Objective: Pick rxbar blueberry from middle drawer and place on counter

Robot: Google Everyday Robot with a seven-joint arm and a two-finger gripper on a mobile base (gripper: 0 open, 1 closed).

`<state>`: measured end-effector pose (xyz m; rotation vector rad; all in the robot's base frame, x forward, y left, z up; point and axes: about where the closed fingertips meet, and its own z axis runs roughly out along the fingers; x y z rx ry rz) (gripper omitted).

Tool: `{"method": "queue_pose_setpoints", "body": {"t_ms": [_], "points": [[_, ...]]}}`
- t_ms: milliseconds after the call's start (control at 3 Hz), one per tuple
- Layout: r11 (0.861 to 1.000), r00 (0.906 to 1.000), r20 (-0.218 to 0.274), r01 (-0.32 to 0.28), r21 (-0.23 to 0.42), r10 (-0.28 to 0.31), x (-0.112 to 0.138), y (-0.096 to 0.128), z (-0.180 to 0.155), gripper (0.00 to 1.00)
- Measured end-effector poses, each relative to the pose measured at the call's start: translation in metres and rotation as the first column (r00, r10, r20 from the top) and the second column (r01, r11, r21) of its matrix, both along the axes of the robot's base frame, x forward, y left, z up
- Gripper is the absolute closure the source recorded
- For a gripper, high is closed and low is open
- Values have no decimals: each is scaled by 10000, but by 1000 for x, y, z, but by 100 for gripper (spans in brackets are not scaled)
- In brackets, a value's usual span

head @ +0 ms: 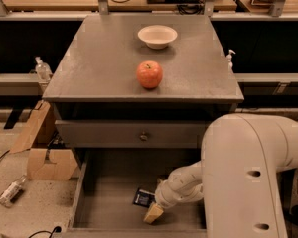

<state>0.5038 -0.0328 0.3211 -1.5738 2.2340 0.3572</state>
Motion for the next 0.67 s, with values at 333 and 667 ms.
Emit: {"method": "queue_pose_setpoints", "body": {"t_ms": [333, 667], "points": [[10000, 10000, 0, 0, 0, 0, 0, 0, 6, 50], [10000, 10000, 1, -1, 0, 1, 0, 0, 17, 80]]}}
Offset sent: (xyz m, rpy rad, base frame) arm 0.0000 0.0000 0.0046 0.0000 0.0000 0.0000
